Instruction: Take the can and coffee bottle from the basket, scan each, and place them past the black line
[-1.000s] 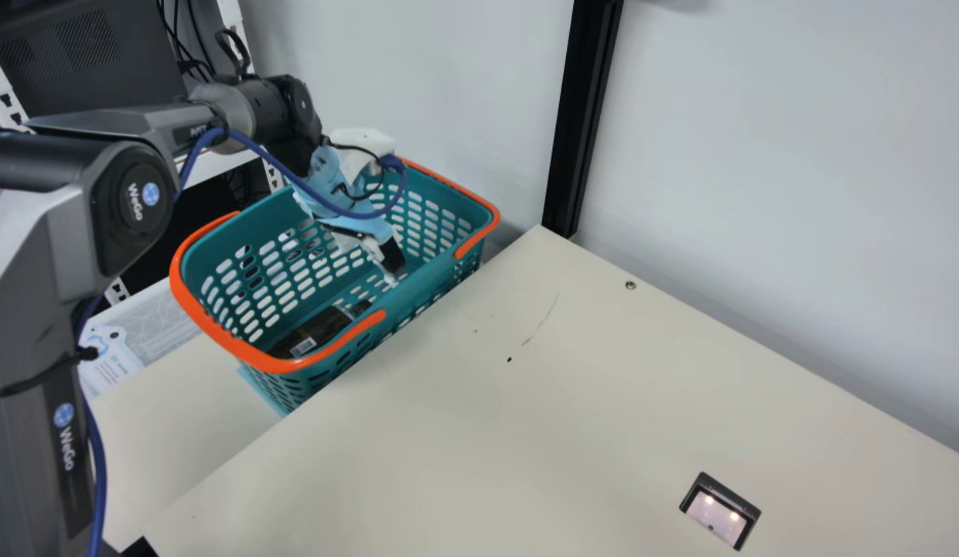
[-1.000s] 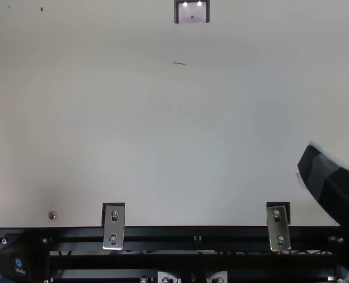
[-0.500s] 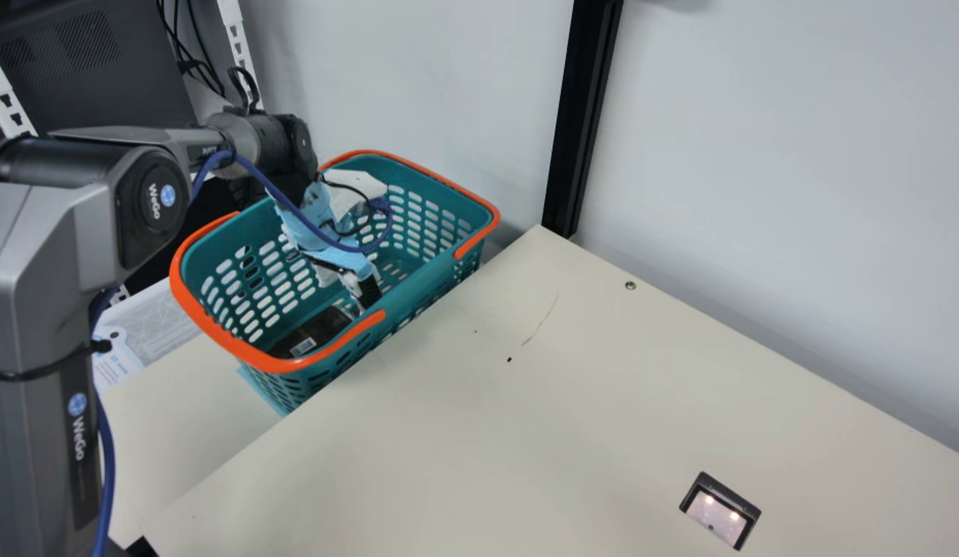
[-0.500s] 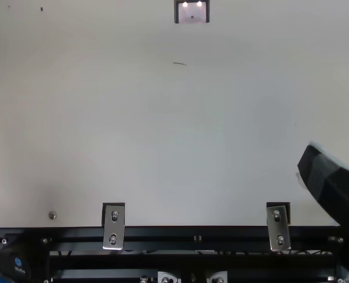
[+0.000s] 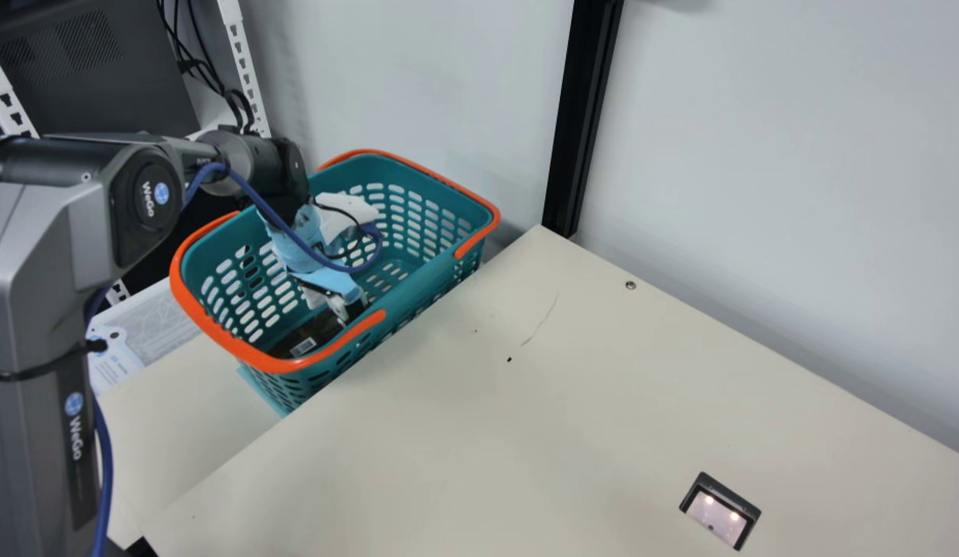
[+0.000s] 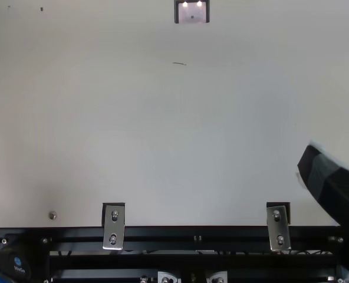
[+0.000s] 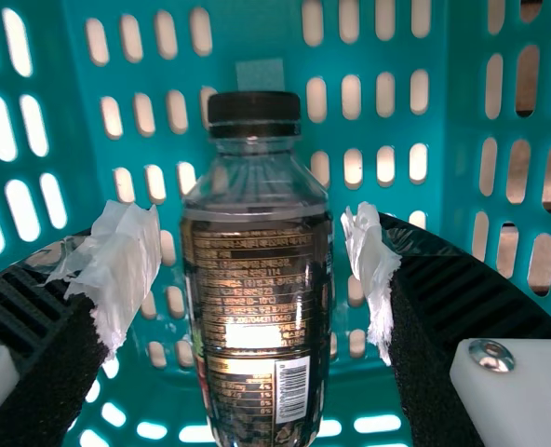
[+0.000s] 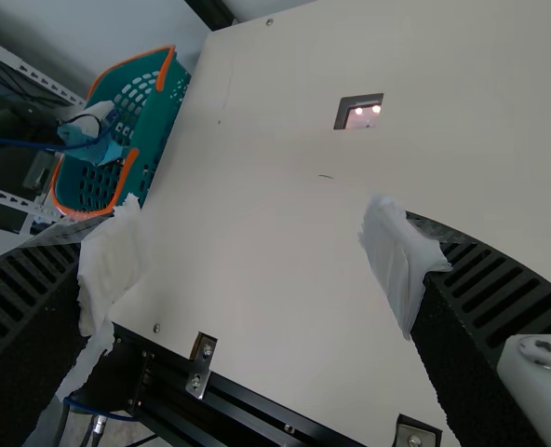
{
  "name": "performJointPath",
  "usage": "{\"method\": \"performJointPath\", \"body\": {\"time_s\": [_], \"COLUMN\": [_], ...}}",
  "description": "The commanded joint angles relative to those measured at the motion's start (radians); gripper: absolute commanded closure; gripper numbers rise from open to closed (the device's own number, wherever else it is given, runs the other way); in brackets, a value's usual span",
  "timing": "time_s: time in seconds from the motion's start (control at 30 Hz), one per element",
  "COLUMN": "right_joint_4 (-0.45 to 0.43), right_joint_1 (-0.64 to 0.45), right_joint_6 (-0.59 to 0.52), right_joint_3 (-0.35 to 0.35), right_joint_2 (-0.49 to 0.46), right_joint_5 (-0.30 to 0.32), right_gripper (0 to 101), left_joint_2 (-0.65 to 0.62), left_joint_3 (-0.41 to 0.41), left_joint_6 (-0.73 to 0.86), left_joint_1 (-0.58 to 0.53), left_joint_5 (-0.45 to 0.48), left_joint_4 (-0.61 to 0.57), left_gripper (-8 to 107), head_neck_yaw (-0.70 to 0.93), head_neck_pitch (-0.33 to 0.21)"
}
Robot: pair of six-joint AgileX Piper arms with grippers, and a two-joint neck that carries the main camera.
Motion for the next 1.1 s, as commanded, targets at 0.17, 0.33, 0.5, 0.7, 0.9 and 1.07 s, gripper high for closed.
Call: {"method": "performJointPath", "body": {"time_s": [0.17,0.33,0.5,0.7,0.9,1.07], "right_joint_4": [0.000,0.000,0.000,0.000,0.000,0.000], "right_joint_1": [0.000,0.000,0.000,0.000,0.000,0.000], "right_joint_6": [0.000,0.000,0.000,0.000,0.000,0.000], "right_joint_3": [0.000,0.000,0.000,0.000,0.000,0.000], "right_joint_2": [0.000,0.000,0.000,0.000,0.000,0.000], "right_joint_5": [0.000,0.000,0.000,0.000,0.000,0.000], "right_gripper": [0,0,0,0,0,0], "left_joint_2": [0.002,0.016,0.035,0.045,-0.002,-0.089], "left_joint_3": [0.048,0.057,0.044,0.033,0.046,0.062], "left_joint_6": [0.002,-0.004,-0.010,0.003,0.048,0.107], "left_joint_1": [0.003,0.002,0.004,0.007,0.016,0.026], "left_joint_5": [-0.035,-0.064,-0.083,-0.092,-0.106,-0.130], "left_joint_4": [-0.005,-0.005,-0.011,-0.040,-0.126,-0.229], "left_gripper": [9,9,9,89,89,89], "head_neck_yaw": [0.018,0.018,0.018,0.018,0.018,0.018], "head_neck_pitch": [-0.016,-0.016,-0.016,-0.016,-0.016,-0.016]}}
